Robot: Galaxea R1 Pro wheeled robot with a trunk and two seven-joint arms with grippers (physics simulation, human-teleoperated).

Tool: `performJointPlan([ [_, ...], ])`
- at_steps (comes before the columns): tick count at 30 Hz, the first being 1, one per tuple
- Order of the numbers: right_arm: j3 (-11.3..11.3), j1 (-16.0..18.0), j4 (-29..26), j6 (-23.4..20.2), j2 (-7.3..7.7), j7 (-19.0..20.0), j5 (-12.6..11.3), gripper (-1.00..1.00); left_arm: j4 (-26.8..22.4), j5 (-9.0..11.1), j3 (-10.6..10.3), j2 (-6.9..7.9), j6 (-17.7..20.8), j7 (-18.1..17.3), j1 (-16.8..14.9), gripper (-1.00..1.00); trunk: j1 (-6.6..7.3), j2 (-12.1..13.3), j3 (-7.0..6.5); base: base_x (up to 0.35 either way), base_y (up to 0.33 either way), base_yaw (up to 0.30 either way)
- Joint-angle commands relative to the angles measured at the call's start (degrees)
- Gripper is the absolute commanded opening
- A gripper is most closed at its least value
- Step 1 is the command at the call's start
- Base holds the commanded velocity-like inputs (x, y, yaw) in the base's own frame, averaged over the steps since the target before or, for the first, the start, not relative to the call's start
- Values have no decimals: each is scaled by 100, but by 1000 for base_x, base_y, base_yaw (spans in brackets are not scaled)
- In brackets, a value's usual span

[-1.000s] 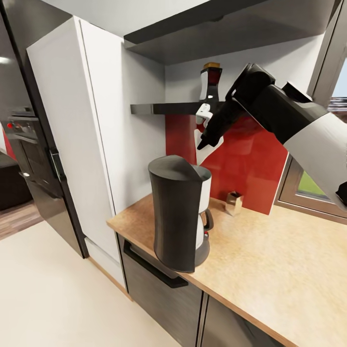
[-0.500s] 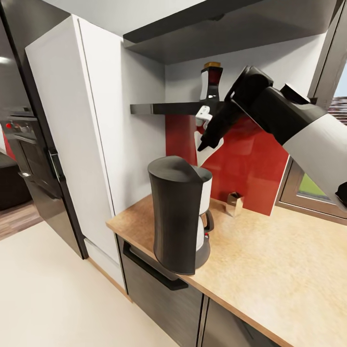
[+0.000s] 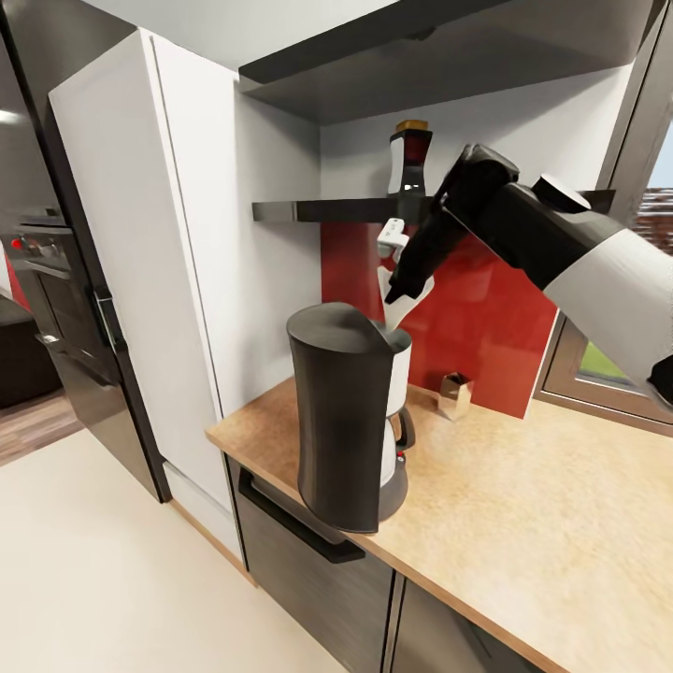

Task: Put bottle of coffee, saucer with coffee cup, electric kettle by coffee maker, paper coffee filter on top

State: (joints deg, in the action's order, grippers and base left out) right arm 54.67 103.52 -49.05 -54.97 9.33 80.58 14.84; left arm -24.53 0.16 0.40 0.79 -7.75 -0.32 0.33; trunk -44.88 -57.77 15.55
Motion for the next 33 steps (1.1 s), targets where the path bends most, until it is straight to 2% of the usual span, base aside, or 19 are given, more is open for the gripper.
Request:
performJointPlan([
  [1, 5, 1, -8, -79, 1, 55, 45, -100, -9, 1, 4, 0, -7, -3, 2, 100, -1, -4, 7, 0, 0, 0],
  [33, 8, -214, -8, -67, -1, 46, 36, -100, -9, 1, 4, 0, -7, -3, 2, 100, -1, -4, 7, 0, 0, 0],
])
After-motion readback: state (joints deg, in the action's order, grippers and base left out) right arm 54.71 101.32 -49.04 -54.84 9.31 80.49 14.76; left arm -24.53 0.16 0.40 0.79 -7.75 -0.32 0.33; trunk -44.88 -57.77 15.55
